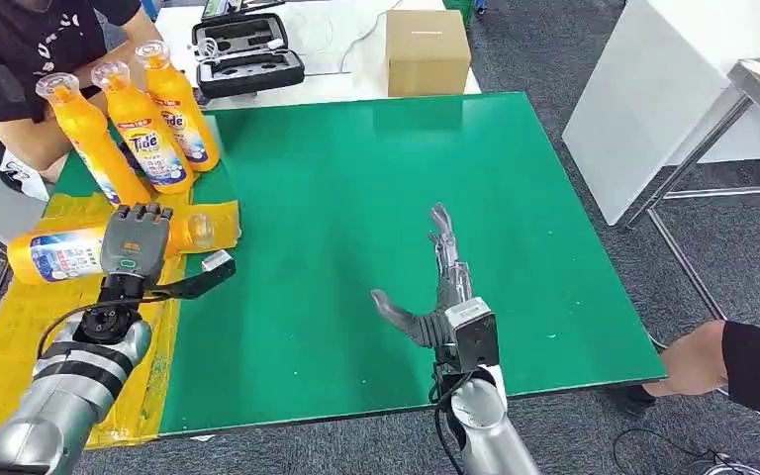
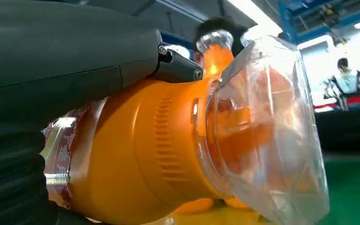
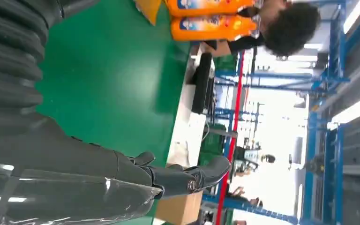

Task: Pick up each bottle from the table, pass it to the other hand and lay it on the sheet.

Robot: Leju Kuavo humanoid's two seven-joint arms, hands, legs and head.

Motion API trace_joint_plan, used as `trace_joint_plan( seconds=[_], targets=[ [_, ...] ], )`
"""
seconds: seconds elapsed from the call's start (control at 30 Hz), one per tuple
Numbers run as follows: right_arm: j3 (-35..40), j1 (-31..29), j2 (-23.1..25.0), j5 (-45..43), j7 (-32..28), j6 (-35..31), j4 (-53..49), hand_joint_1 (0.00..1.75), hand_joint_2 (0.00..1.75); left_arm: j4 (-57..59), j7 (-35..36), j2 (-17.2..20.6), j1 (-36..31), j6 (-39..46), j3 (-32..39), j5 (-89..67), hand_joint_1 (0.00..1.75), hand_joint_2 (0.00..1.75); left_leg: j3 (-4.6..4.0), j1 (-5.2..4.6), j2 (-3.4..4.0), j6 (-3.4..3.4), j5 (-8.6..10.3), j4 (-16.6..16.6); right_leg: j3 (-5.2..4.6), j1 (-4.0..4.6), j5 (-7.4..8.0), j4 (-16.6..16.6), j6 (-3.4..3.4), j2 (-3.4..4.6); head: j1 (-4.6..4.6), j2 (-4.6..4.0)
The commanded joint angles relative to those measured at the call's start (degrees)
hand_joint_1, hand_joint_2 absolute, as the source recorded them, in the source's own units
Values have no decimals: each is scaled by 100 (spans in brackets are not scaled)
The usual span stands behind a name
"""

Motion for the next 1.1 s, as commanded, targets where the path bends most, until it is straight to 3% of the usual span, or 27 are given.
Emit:
trace_joint_plan(
  seconds=[0.03,0.1,0.33,0.37,0.4,0.43,0.93,1.1],
  targets=[
    [-67,-238,-98,-7,36,109,411,0,175,1339,-488,-349,-70,15,769,-127,175,175,61,2,11,-5,-23,-2,58,5,-17,-5,-10,1,2,0],
    [-52,-280,-74,-24,47,119,526,0,175,1493,-814,-543,-22,15,1077,70,175,175,50,1,0,-4,-17,-2,49,4,-16,-6,-9,-9,0,0],
    [-39,-305,-67,-25,51,126,604,0,175,1599,-917,-688,-20,15,1221,131,175,175,25,1,-2,-1,-8,-3,25,2,-7,-7,-4,-6,2,0],
    [-38,-316,-62,-22,68,115,641,0,175,1644,-1015,-767,-4,15,1364,232,159,175,35,2,-1,-2,-13,-2,35,3,-11,-6,-6,-8,0,0],
    [-36,-323,-62,-20,73,111,660,0,175,1649,-977,-803,9,15,1396,198,54,175,23,-1,-1,-1,-7,-4,22,1,-6,-7,-4,-6,0,0],
    [-34,-328,-61,-18,79,109,673,0,175,1680,-930,-814,7,15,1418,167,3,175,48,1,-6,-3,-18,-1,50,4,-18,-5,-8,-15,2,0],
    [-3,-385,-51,-2,111,79,758,0,175,2161,-754,-815,-88,15,1579,63,0,175,57,1,1,-4,-9,-5,56,3,-7,-7,-7,-2,2,0],
    [-11,-368,-59,3,124,41,753,0,175,1950,-1039,-899,-60,15,1895,349,0,175,62,1,-1,-4,-9,-4,63,3,-7,-7,-7,-3,0,0]
  ],
)
